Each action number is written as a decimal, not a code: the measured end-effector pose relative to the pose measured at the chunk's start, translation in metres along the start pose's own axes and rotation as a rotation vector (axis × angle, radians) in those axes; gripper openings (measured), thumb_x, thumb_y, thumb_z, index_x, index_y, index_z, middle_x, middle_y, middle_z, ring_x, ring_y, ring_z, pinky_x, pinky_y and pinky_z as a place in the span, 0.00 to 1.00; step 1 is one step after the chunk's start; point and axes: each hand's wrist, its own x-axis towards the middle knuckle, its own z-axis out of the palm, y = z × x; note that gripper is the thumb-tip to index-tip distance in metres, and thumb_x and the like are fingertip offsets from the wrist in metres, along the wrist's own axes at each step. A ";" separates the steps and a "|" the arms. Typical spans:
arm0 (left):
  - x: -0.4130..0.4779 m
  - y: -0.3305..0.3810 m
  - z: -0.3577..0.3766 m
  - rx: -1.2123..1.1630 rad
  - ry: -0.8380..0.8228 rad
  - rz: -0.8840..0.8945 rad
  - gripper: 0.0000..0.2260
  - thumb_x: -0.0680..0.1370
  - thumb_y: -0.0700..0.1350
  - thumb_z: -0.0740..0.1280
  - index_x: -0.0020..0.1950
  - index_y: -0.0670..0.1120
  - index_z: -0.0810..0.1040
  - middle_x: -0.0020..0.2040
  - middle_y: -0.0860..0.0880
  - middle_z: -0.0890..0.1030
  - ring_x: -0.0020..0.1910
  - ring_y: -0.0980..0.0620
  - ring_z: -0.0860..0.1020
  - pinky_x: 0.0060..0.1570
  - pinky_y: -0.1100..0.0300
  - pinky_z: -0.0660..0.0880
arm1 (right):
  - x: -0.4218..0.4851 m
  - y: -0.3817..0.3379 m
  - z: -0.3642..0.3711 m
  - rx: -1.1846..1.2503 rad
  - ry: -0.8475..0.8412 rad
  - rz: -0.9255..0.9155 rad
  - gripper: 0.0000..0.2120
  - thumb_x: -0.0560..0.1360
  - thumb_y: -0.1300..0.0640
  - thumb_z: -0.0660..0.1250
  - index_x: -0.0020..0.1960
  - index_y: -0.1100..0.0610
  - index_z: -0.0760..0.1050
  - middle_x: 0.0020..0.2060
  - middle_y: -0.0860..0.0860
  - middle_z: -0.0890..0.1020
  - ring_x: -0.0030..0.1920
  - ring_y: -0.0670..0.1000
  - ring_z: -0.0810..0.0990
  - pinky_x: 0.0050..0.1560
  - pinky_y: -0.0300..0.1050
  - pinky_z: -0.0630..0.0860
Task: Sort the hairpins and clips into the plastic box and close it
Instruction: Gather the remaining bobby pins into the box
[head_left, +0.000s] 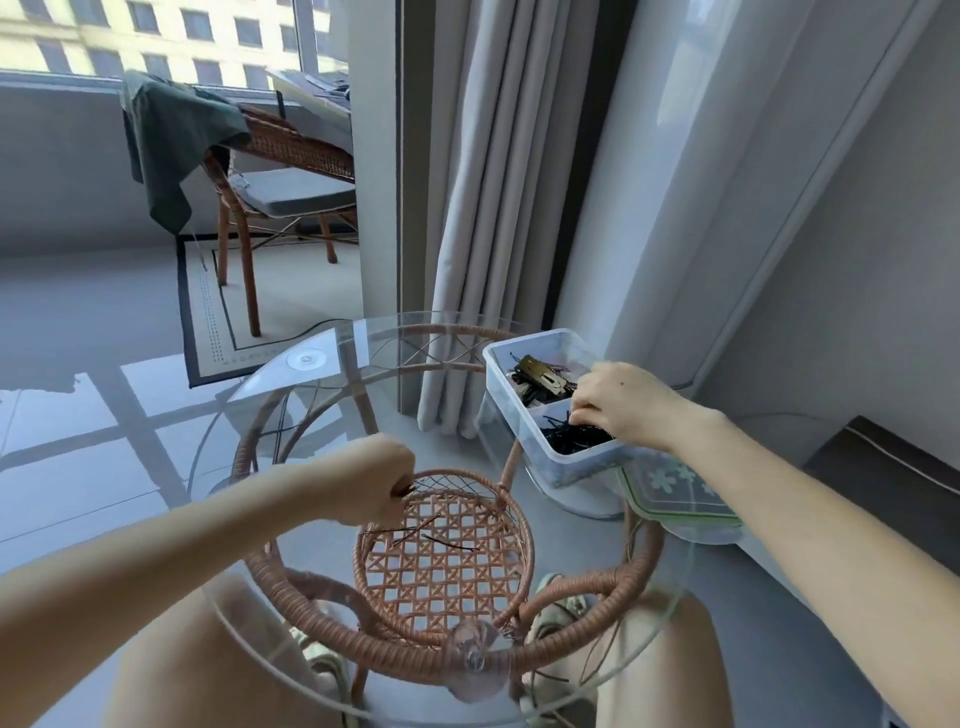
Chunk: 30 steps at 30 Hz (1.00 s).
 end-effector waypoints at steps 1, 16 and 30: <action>0.003 0.006 -0.011 -0.054 0.011 0.014 0.06 0.71 0.42 0.65 0.40 0.40 0.77 0.35 0.47 0.77 0.28 0.53 0.70 0.20 0.71 0.65 | -0.003 0.002 -0.002 0.060 0.041 0.018 0.11 0.77 0.52 0.62 0.49 0.56 0.81 0.46 0.52 0.83 0.49 0.52 0.73 0.52 0.47 0.69; 0.105 0.133 -0.089 0.084 0.152 0.199 0.13 0.75 0.44 0.61 0.35 0.38 0.77 0.34 0.43 0.70 0.33 0.45 0.65 0.25 0.63 0.62 | -0.080 -0.019 -0.014 0.212 0.376 0.230 0.09 0.76 0.56 0.63 0.43 0.57 0.81 0.37 0.52 0.81 0.44 0.55 0.74 0.41 0.47 0.69; -0.036 -0.005 0.035 -0.213 0.230 -0.159 0.22 0.70 0.62 0.65 0.55 0.48 0.76 0.47 0.54 0.75 0.43 0.56 0.74 0.44 0.65 0.74 | -0.036 -0.154 0.057 0.477 0.118 0.083 0.10 0.75 0.49 0.65 0.49 0.55 0.76 0.50 0.50 0.77 0.54 0.52 0.73 0.55 0.47 0.72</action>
